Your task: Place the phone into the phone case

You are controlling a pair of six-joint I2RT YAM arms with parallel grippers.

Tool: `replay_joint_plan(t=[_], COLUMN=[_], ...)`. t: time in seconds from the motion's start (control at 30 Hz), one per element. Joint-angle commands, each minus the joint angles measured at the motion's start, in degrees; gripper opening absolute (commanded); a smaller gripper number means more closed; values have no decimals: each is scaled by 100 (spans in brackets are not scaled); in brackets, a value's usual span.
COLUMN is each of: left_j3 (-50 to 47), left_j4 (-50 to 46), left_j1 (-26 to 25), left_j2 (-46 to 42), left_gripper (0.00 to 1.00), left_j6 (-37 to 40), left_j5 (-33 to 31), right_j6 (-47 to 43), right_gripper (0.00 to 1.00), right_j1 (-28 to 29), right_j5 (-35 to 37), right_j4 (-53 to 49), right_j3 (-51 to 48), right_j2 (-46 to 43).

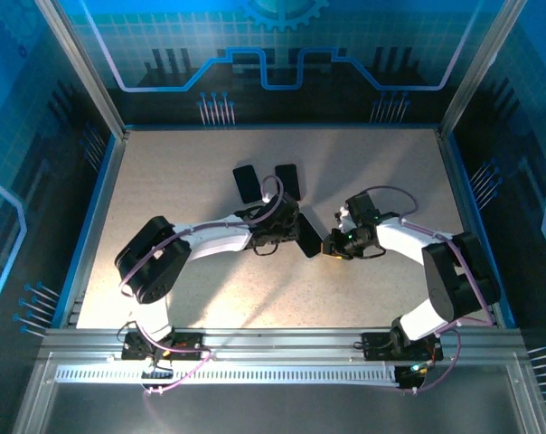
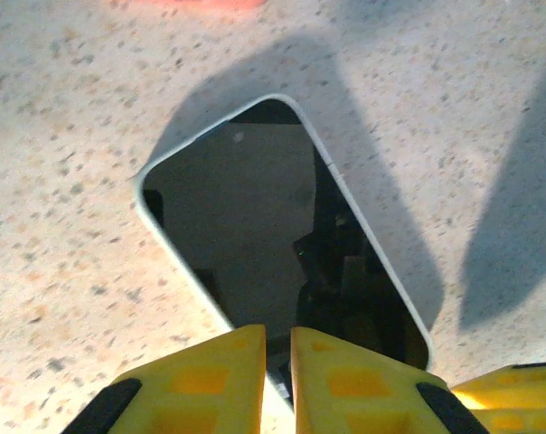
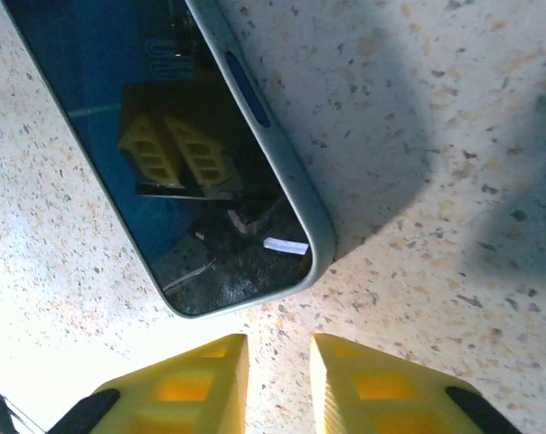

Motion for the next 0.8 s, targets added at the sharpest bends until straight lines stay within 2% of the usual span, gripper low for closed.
replay_joint_plan(t=[0.0,0.1,0.33,0.77], left_j3=[-264,-256,-51,1342], left_j4=[-325,-392,-413,-535], left_j1=[-7,5,4,32], left_j2=[-3,136,475,1415], left_gripper=[15,14,14,14], left_j6=[-188,-278,-307,36], left_j5=[18,-14,-29,117], right_j6=[-171,-189,-241,-314], right_gripper=[22,19,19,19], right_j1=[104,160,241,216], right_j5=[-200,-269,-332,-154], right_j4=[108,167,213,367], right_j3=[97,97,122,105], right_j2=[178,298,448,691])
